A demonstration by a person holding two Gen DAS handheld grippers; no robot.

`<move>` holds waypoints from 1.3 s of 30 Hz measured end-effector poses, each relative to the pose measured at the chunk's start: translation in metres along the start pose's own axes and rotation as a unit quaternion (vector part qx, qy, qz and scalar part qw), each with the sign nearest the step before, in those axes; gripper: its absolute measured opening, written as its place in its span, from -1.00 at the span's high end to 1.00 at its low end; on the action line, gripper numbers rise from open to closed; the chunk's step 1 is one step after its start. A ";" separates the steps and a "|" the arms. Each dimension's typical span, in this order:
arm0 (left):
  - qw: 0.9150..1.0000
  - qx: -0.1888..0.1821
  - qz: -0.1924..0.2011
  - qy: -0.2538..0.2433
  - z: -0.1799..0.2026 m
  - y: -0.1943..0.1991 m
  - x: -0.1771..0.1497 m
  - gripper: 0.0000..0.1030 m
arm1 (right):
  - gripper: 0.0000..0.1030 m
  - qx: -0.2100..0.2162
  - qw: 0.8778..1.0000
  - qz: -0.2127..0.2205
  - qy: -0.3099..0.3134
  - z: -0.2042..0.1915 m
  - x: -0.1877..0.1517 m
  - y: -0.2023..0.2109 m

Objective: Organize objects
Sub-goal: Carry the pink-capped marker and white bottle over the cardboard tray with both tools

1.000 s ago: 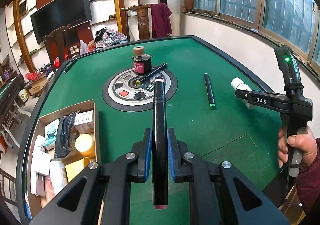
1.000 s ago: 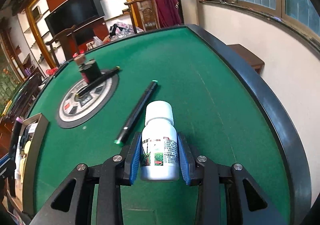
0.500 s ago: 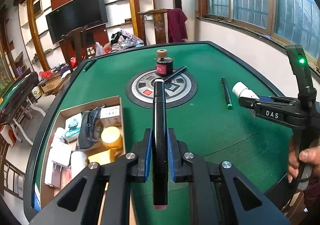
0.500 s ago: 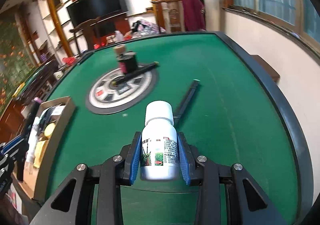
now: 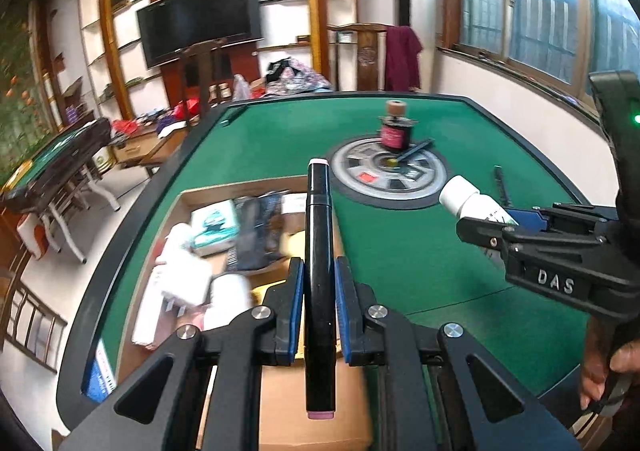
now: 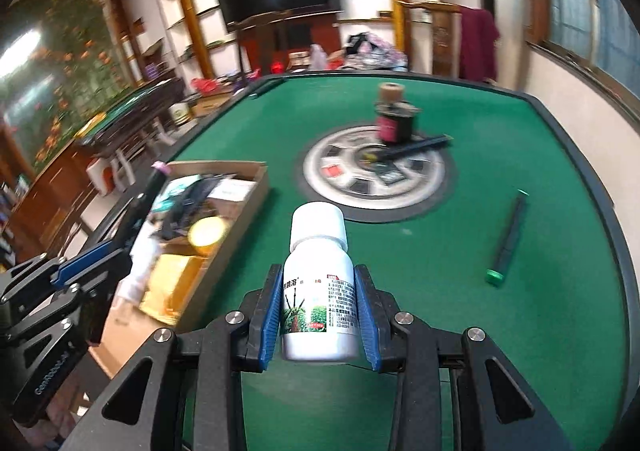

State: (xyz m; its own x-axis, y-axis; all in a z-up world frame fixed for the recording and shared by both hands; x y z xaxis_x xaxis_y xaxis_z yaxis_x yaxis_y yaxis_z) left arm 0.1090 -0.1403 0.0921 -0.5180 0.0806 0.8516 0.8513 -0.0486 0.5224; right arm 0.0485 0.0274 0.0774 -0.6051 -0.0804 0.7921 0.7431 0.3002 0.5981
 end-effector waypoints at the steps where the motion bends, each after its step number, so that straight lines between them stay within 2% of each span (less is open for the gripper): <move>1: 1.000 0.004 -0.001 0.005 -0.006 0.001 -0.002 0.72 | 0.28 0.006 1.000 -0.002 0.006 -0.010 0.001 -0.003; 11: 0.997 0.052 -0.016 0.047 -0.075 0.001 -0.024 0.72 | 0.27 0.084 0.995 -0.044 0.030 -0.086 0.001 -0.039; 16: 0.995 0.072 -0.028 0.061 -0.100 -0.004 -0.034 0.72 | 0.27 0.108 0.991 -0.067 0.039 -0.113 -0.007 -0.054; 22: 0.993 0.081 -0.039 0.073 -0.121 -0.014 -0.044 0.72 | 0.27 0.115 0.987 -0.091 0.061 -0.139 -0.021 -0.068; 28: 0.993 0.082 -0.047 0.077 -0.129 -0.021 -0.051 0.72 | 0.27 0.112 0.985 -0.109 0.070 -0.149 -0.036 -0.079; 39: 0.991 0.087 -0.045 0.088 -0.137 -0.025 -0.052 0.72 | 0.26 0.114 0.984 -0.103 0.087 -0.164 -0.040 -0.075</move>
State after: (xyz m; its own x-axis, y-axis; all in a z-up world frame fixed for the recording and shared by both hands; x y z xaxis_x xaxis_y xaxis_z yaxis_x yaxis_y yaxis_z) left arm 0.1030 -0.2796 0.0405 -0.5861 -0.0981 0.8043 0.7945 0.1251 0.5942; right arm 0.0642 -0.1481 0.0213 -0.6631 -0.3174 0.6779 0.5151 0.4637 0.7209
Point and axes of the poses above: each gripper's, at about its wrist camera, not at the fingertips, and y roughly against the way its jaws point, z to its right, x to its top, the point moved 2 cm from there along -y, roughly the way its jaws point, and after that the axes turned 9 degrees about z, right-handed, at the moved point
